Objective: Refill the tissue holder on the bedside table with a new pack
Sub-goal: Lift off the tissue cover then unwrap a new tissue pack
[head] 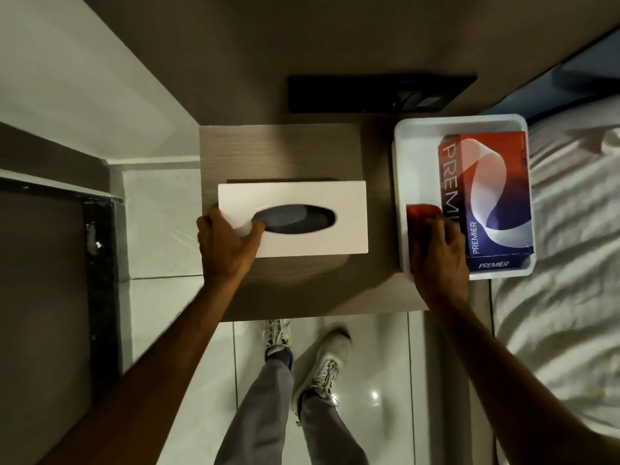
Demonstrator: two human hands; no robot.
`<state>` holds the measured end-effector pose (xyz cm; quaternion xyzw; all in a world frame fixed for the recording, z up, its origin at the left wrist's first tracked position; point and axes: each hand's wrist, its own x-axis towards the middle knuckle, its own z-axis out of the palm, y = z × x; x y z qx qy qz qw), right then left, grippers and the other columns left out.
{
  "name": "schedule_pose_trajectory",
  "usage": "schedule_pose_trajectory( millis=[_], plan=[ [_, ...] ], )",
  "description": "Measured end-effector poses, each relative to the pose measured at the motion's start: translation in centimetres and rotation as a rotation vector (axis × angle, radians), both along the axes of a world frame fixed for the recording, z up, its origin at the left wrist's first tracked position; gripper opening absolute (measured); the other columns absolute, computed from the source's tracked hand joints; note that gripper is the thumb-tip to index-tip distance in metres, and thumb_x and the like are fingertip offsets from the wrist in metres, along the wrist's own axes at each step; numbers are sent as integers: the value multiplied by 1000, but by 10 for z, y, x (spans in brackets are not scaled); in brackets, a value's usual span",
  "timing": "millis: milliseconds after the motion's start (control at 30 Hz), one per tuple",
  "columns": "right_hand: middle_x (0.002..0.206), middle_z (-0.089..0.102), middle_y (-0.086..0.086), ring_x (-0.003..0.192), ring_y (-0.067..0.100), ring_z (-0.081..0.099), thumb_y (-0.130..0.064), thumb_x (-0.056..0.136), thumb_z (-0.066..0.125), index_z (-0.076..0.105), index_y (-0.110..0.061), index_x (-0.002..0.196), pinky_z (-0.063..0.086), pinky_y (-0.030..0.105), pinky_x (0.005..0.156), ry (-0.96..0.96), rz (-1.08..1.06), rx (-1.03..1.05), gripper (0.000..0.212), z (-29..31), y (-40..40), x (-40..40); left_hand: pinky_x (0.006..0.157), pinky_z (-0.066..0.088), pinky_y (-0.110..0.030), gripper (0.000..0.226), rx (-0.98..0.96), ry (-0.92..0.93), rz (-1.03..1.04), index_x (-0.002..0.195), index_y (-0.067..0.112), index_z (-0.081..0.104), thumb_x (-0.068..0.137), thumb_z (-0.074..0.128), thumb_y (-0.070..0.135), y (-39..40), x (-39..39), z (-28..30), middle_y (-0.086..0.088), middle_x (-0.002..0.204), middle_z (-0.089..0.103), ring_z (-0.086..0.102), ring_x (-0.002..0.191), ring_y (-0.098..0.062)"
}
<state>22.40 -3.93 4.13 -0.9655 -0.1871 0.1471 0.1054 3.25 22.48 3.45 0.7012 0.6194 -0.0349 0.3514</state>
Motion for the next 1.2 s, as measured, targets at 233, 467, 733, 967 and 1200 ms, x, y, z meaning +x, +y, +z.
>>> schedule_pose_trajectory(
  millis=[233,467,733,967,1200],
  plan=[
    [128,58,20,113,46,63,-19,98,61,51,-11,134,58,58,85,80,143,-211,38,20,17,14,101,55,-50,78,-25,-14,33,147,5,38,89,75,43,-1,5,7,-22,146,45,51,134,-43],
    [104,70,12,92,35,70,-36,99,60,64,-15,116,61,46,76,49,-9,135,27,57,56,3,109,51,-54,82,-56,-32,87,152,5,36,88,78,37,-4,11,16,-25,149,43,48,137,-44],
    [143,46,18,133,37,48,-50,70,88,45,-5,143,42,44,110,532,-479,140,96,6,124,-35,106,52,-48,81,-100,36,140,147,4,43,85,83,37,5,21,20,-23,148,49,53,135,-41],
    [149,45,20,139,38,43,-46,72,87,44,-3,146,38,48,117,487,-498,119,96,-1,131,-33,104,54,-46,78,-131,26,100,145,4,45,86,82,39,10,21,22,-21,147,53,55,135,-40],
    [138,56,17,127,35,54,-40,72,87,57,0,133,48,43,106,479,-508,179,80,3,130,-30,100,53,-41,73,-146,-19,34,142,9,46,85,82,36,11,21,28,-19,140,57,58,132,-39]
  ],
)
